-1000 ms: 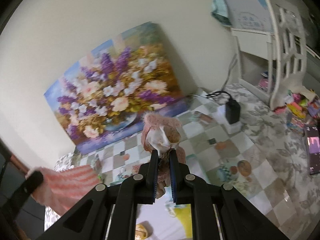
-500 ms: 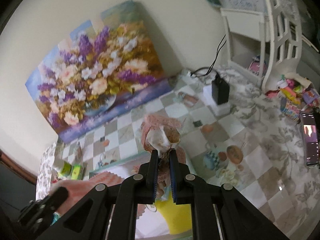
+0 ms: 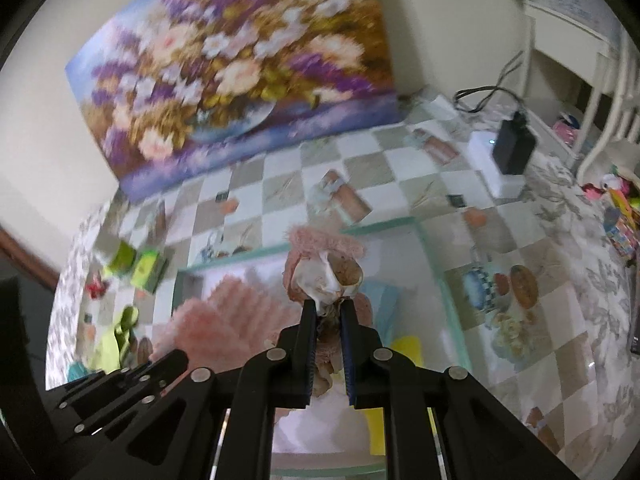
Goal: Organize soft objects
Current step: 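Lift the pink floral cloth with the right tool while the left tool carries the zigzag towel over the tray, then open the left tool over the tray while the right tool releases the floral cloth inside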
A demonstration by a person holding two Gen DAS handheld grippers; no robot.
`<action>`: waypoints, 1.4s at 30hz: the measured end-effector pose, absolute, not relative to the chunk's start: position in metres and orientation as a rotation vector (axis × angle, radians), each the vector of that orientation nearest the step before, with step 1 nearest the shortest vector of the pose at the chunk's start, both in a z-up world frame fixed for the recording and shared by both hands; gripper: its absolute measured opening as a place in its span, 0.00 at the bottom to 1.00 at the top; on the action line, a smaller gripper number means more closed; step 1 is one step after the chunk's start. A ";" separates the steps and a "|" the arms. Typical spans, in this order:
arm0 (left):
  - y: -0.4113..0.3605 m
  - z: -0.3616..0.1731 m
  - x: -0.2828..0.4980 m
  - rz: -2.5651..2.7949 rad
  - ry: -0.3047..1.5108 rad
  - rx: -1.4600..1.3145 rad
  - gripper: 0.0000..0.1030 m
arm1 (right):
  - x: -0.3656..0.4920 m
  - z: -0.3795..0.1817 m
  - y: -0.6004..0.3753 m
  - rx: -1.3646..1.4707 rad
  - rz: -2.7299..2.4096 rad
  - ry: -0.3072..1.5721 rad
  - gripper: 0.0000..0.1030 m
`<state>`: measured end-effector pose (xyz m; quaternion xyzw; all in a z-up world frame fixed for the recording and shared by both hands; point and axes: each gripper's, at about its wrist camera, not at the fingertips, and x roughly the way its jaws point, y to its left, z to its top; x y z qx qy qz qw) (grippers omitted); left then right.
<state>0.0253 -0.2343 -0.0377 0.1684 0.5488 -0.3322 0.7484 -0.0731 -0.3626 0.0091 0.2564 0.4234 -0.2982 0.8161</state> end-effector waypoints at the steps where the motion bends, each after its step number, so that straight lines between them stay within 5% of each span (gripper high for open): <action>1: -0.233 -0.042 0.027 -0.723 1.219 0.363 0.03 | -0.068 0.005 -0.359 0.535 -0.624 0.922 0.13; 29: -0.226 -0.087 0.043 -0.651 1.396 0.345 0.07 | -0.042 -0.076 -0.341 0.519 -0.558 1.212 0.21; 42: -0.226 -0.054 0.040 -0.690 1.345 0.326 0.40 | -0.049 -0.034 -0.340 0.541 -0.561 1.132 0.38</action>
